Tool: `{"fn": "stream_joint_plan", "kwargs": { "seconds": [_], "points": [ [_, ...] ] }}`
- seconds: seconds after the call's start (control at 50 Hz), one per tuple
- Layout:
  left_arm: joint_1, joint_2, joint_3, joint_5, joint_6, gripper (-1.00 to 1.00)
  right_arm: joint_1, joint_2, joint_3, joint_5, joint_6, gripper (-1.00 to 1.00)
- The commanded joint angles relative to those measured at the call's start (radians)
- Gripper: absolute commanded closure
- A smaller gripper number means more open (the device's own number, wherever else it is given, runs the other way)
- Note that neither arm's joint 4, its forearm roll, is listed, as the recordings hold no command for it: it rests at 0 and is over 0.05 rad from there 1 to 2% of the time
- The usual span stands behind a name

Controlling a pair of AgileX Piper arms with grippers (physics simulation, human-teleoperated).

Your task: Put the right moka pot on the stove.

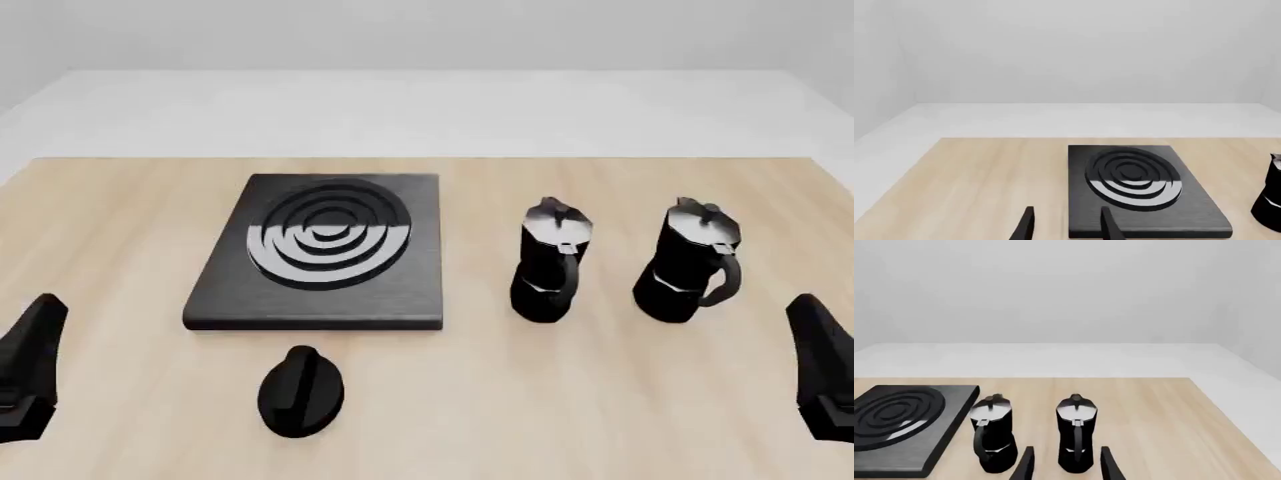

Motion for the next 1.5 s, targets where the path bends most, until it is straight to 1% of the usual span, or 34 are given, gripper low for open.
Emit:
{"fn": "stream_joint_plan", "kwargs": {
  "seconds": [0.02,0.08,0.1,0.18,0.2,0.24,0.26,0.3,0.32,0.34,0.36,0.38,0.42,0.46,0.48,0.52,0.54,0.56,0.58,0.64,0.74,0.84,0.94,0.98,1.0,1.02,1.36,1.38,1.5],
  "points": [
    [0.000,0.005,-0.003,-0.001,0.000,-1.00,0.006,0.016,-0.004,-0.008,-0.005,-1.00],
    [0.000,0.005,-0.003,-0.001,0.000,-1.00,0.007,0.004,-0.009,0.000,-0.015,-1.00],
    [0.000,0.005,-0.003,-0.001,0.000,-1.00,0.016,0.000,-0.012,-0.002,-0.015,-1.00],
    [0.000,0.005,-0.003,-0.001,0.000,-1.00,0.008,0.005,-0.011,0.003,-0.013,-1.00],
    [0.000,0.005,-0.003,-0.001,0.000,-1.00,0.001,0.027,-0.025,0.003,-0.025,-1.00],
    [0.000,0.005,-0.003,-0.001,0.000,-1.00,-0.002,0.053,-0.030,-0.007,-0.020,-1.00],
    [0.000,0.005,-0.003,-0.001,0.000,-1.00,-0.006,0.105,-0.034,-0.032,-0.001,-1.00],
    [0.000,0.005,-0.003,-0.001,0.000,-1.00,-0.008,0.158,-0.049,-0.056,-0.026,-1.00],
    [0.000,0.005,-0.003,-0.001,0.000,-1.00,-0.003,0.166,-0.064,-0.051,-0.025,-1.00],
    [0.000,0.005,-0.003,-0.001,0.000,-1.00,0.005,0.333,-0.114,-0.101,-0.021,-1.00],
    [0.000,0.005,-0.003,-0.001,0.000,-1.00,0.005,0.340,-0.114,-0.109,-0.021,-1.00],
    [0.000,0.005,-0.003,-0.001,0.000,-1.00,0.002,0.399,-0.124,-0.129,-0.013,-1.00],
    [0.000,0.005,-0.003,-0.001,0.000,-1.00,0.004,0.403,-0.128,-0.130,-0.010,-1.00],
    [0.000,0.005,-0.003,-0.001,0.000,-1.00,0.001,0.459,-0.141,-0.145,-0.015,-1.00],
    [0.000,0.005,-0.003,-0.001,0.000,-1.00,0.006,0.453,-0.149,-0.138,0.000,-1.00],
    [0.000,0.005,-0.003,-0.001,0.000,-1.00,0.005,0.515,-0.161,-0.153,-0.020,-1.00],
    [0.000,0.005,-0.003,-0.001,0.000,-1.00,0.006,0.510,-0.165,-0.151,-0.007,-1.00],
    [0.000,0.005,-0.003,-0.001,0.000,-1.00,0.006,0.510,-0.165,-0.151,-0.007,-1.00],
    [0.000,0.005,-0.003,-0.001,0.000,-1.00,0.013,0.554,-0.182,-0.155,-0.006,-1.00],
    [0.000,0.005,-0.003,-0.001,0.000,-1.00,0.017,0.569,-0.196,-0.154,-0.001,-1.00],
    [0.000,0.005,-0.003,-0.001,0.000,-1.00,0.015,0.645,-0.205,-0.185,0.003,-1.00],
    [0.000,0.005,-0.003,-0.001,0.000,-1.00,0.025,0.688,-0.207,-0.210,0.014,-1.00],
    [0.000,0.005,-0.003,-0.001,0.000,-1.00,0.024,0.735,-0.209,-0.243,0.013,-1.00],
    [0.000,0.005,-0.003,-0.001,0.000,-1.00,0.014,0.774,-0.206,-0.276,0.005,-1.00],
    [0.000,0.005,-0.003,-0.001,0.000,-1.00,0.014,0.775,-0.205,-0.277,0.005,-1.00],
    [0.000,0.005,-0.003,-0.001,0.000,-1.00,-0.003,0.859,-0.179,-0.362,-0.003,-1.00],
    [0.000,0.005,-0.003,-0.001,0.000,-1.00,-0.009,1.093,-0.156,-0.588,0.003,-1.00],
    [0.000,0.005,-0.003,-0.001,0.000,-1.00,-0.008,1.135,-0.156,-0.624,0.011,-1.00],
    [0.000,0.005,-0.003,-0.001,0.000,-1.00,-0.009,1.202,-0.152,-0.686,0.015,-1.00]
  ]
}}
